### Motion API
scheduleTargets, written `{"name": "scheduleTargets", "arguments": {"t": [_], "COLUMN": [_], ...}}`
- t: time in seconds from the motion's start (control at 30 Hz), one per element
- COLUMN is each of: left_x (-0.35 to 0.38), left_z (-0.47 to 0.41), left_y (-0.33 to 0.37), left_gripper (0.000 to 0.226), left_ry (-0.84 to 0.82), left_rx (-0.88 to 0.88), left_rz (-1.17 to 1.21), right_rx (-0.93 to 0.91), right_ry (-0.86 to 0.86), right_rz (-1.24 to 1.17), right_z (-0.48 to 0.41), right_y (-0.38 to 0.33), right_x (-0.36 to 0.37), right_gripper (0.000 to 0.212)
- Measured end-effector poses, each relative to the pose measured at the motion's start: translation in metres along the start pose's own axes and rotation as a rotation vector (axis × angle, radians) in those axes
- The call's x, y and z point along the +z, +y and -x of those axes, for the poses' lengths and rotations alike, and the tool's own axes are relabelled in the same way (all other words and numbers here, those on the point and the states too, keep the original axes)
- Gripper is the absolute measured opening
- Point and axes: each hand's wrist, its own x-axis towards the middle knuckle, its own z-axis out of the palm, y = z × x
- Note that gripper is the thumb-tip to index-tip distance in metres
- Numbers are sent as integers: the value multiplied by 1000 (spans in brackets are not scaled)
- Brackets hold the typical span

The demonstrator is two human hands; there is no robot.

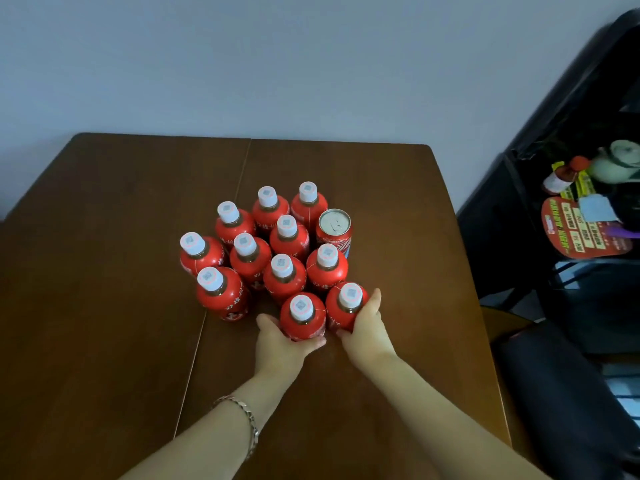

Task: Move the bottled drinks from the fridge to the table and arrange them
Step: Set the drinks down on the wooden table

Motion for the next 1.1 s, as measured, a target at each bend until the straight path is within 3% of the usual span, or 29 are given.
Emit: {"name": "scheduleTargets", "arguments": {"t": [0.1, 0.17, 0.2, 0.27, 0.33, 0.47, 0.57, 0.63, 0.87, 0.97, 1.0, 1.1], "left_x": [-6, -16, -22, -32, -39, -48, -42, -35, -15, 1, 6, 14], "left_z": [1, 10, 12, 17, 20, 38, 68, 97, 251, 328, 358, 449], "left_y": [10, 23, 28, 41, 51, 69, 80, 89, 87, 65, 55, 20], "left_gripper": [29, 9, 12, 20, 24, 31, 32, 27, 18, 19, 19, 23], "left_ry": [-151, -403, -514, -622, -658, -818, -788, -810, -1135, -1259, -1305, -1409], "left_rx": [-279, -489, -466, -336, -146, 135, 431, 609, 1041, 1199, 1267, 1443], "left_rz": [54, 11, -99, -255, -399, -756, -1011, -1052, -1123, -1179, -1209, -1254], "right_rx": [57, 99, 114, 167, 198, 231, 295, 325, 538, 587, 617, 803], "right_ry": [-89, -160, -195, -261, -258, -52, 96, 159, 422, 577, 597, 698], "right_rz": [194, 362, 415, 462, 479, 317, 203, 174, 98, -144, -151, -143], "right_z": [-1, 6, 10, 28, 44, 92, 144, 177, 341, 429, 461, 552], "right_y": [0, 2, 2, 2, 1, -1, 9, 20, 83, 111, 120, 152], "right_x": [-11, -18, -21, -25, -29, -33, -28, -29, -39, -34, -27, -2], "right_gripper": [83, 58, 43, 31, 40, 49, 51, 50, 29, 11, 11, 40]}}
